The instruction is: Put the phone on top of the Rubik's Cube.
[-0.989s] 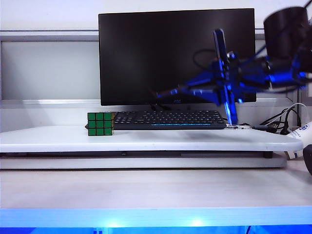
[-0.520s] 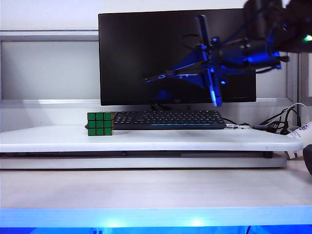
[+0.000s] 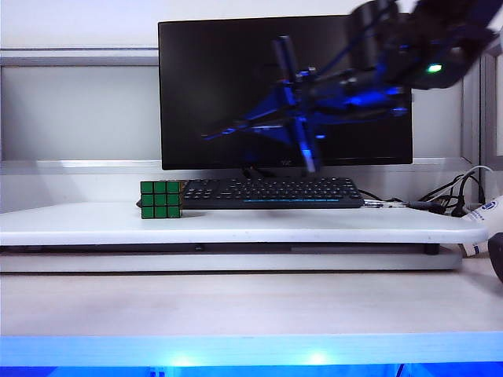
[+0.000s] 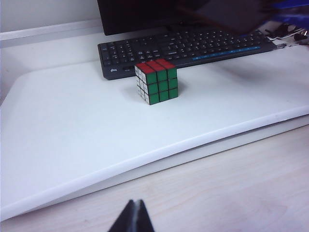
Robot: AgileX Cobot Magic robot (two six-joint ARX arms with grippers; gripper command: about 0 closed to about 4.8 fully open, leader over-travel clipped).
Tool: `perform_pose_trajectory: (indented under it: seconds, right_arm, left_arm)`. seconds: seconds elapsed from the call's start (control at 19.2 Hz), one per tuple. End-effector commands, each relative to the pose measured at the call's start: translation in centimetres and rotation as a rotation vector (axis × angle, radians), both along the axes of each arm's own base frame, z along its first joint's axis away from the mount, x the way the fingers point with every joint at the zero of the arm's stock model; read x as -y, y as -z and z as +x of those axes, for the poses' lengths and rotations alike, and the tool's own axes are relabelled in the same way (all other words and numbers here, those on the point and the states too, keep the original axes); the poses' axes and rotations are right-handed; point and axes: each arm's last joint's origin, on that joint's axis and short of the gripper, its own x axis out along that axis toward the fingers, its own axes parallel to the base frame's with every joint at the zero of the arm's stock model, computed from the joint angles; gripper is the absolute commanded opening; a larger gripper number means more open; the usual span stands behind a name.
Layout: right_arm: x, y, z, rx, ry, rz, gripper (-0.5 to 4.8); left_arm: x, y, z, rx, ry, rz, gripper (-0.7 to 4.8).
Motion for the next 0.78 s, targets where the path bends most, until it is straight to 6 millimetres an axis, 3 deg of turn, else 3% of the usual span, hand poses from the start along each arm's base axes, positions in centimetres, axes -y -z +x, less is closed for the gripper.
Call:
perform_pose_trajectory:
  seconds: [0.05, 0.42, 0.78]
  right_arm:
    - [-1.4, -0.8, 0.7, 0.061, -0.03, 0.022, -0.09]
    - [-3.3, 0.7, 2.0, 0.016, -0.043, 0.017, -0.09]
    - [-5.3, 1.0, 3.3, 0.01, -0.066, 0.039, -0.09]
  left_arm:
    - [-0.2, -0.1, 0.1, 0.013, -0.071, 0.006, -0.06]
    - [-0.3, -0.1, 0.1, 0.016, -0.113, 0.008, -0.05]
    - [-0.4, -0.1, 0.1, 0.015, -0.127, 0.009, -0.06]
